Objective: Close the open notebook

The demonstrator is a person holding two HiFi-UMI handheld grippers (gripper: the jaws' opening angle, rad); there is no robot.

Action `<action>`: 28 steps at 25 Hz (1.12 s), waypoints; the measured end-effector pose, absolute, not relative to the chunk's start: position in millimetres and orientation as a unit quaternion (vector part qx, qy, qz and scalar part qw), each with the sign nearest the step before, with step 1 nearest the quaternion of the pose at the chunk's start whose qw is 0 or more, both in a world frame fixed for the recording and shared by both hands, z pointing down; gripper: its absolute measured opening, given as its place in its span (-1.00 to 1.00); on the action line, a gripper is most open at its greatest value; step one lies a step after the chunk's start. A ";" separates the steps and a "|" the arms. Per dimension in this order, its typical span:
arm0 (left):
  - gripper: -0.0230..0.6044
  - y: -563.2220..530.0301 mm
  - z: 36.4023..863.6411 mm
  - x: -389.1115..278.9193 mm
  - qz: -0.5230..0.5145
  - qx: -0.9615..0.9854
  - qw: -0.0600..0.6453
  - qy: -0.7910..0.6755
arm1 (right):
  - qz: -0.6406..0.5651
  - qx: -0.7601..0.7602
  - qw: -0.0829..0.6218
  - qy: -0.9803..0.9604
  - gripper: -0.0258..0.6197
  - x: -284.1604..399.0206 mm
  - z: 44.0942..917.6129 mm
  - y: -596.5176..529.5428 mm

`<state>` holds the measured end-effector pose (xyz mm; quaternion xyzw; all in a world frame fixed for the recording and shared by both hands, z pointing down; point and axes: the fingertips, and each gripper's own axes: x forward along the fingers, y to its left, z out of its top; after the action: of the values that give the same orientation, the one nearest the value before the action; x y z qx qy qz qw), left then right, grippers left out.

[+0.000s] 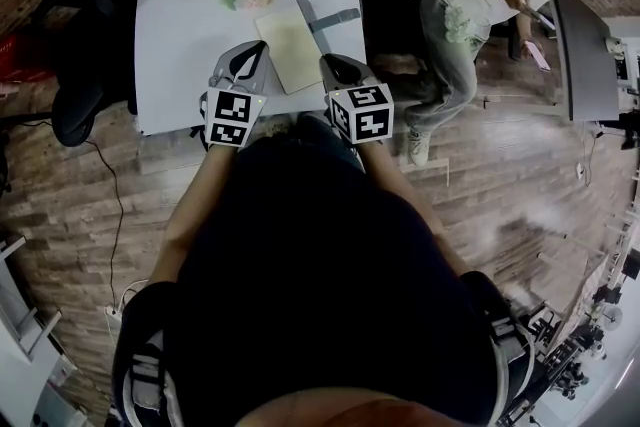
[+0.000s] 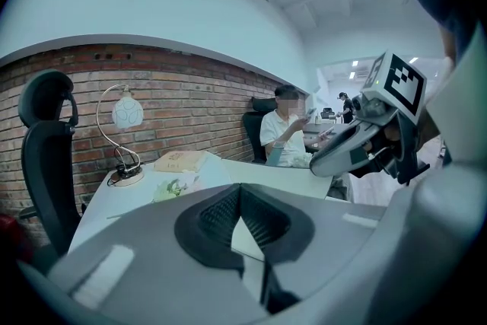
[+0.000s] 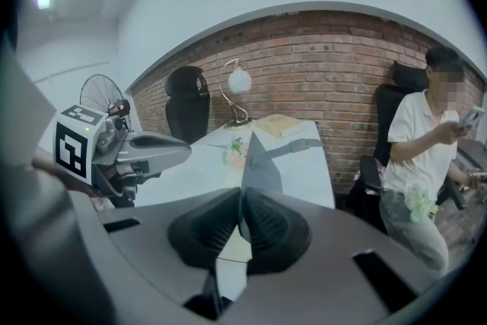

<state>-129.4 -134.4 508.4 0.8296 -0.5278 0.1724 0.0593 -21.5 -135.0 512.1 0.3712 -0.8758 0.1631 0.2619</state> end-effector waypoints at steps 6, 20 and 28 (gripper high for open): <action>-0.91 -132.0 510.1 -136.4 0.174 0.824 0.063 -0.535 | 0.162 0.356 0.267 -0.881 -0.85 -32.3 516.2 -130.7; -0.91 -126.4 512.6 -145.4 0.177 0.819 0.068 -0.542 | 0.160 0.333 0.283 -0.885 -0.85 -45.5 526.6 -121.1; -0.91 -125.6 515.0 -149.9 0.179 0.815 0.070 -0.546 | 0.161 0.319 0.288 -0.888 -0.85 -54.5 530.7 -116.8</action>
<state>-149.9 -125.6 515.0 0.8153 -0.5463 0.1788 0.0702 -54.5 -116.8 530.7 0.3189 -0.8883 0.1613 0.2884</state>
